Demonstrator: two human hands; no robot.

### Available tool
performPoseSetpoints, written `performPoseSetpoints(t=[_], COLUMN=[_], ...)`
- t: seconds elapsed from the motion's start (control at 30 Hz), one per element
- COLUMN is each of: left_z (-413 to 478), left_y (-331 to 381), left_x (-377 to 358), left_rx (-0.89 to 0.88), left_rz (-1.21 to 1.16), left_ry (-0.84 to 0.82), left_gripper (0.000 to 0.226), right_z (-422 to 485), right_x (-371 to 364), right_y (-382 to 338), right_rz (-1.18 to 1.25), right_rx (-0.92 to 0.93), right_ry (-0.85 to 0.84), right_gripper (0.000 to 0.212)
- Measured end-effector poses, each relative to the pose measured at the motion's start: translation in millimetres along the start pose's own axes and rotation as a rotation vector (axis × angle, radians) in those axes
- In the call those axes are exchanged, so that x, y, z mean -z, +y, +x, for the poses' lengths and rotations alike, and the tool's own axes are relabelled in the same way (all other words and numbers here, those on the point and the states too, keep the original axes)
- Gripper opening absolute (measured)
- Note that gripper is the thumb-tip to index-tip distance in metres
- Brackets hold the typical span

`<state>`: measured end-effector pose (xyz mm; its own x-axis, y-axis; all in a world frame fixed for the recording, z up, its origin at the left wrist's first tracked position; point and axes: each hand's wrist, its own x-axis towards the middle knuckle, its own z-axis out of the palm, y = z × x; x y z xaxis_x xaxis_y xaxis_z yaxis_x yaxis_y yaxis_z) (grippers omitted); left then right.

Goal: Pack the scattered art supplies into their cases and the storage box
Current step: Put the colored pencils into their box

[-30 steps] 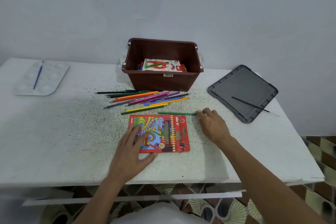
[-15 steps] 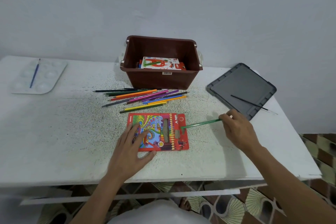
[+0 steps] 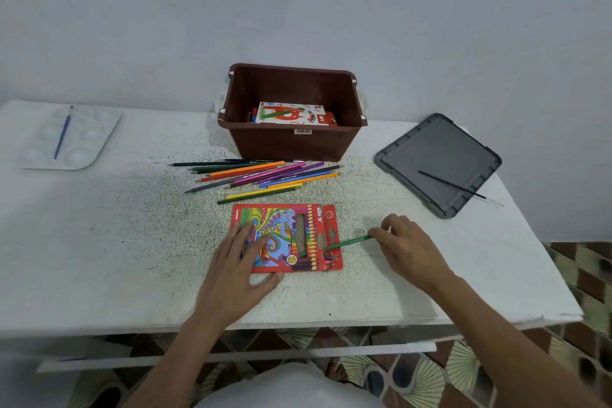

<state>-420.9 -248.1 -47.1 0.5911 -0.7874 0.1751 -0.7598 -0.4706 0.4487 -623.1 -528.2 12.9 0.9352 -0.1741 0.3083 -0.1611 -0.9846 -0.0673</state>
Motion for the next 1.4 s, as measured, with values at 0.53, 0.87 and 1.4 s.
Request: performPoseSetpoints(t=[0.53, 0.87, 1.4], left_z=[-1, -1, -1], left_y=[0, 1, 2], left_x=[0, 1, 1], left_rx=[0.008, 0.002, -0.001], left_rz=[0.02, 0.023, -0.007], left_ry=[-0.004, 0.003, 0.063], left_gripper=[0.074, 0.073, 0.07], right_z=[3, 5, 73], right_x=[-43, -44, -34], right_y=[-60, -51, -11], right_rz=[0.293, 0.362, 0.304], right_rx=[-0.07, -0.143, -0.329], right_ry=[-0.015, -0.035, -0.2], right_gripper=[0.026, 0.024, 0.043])
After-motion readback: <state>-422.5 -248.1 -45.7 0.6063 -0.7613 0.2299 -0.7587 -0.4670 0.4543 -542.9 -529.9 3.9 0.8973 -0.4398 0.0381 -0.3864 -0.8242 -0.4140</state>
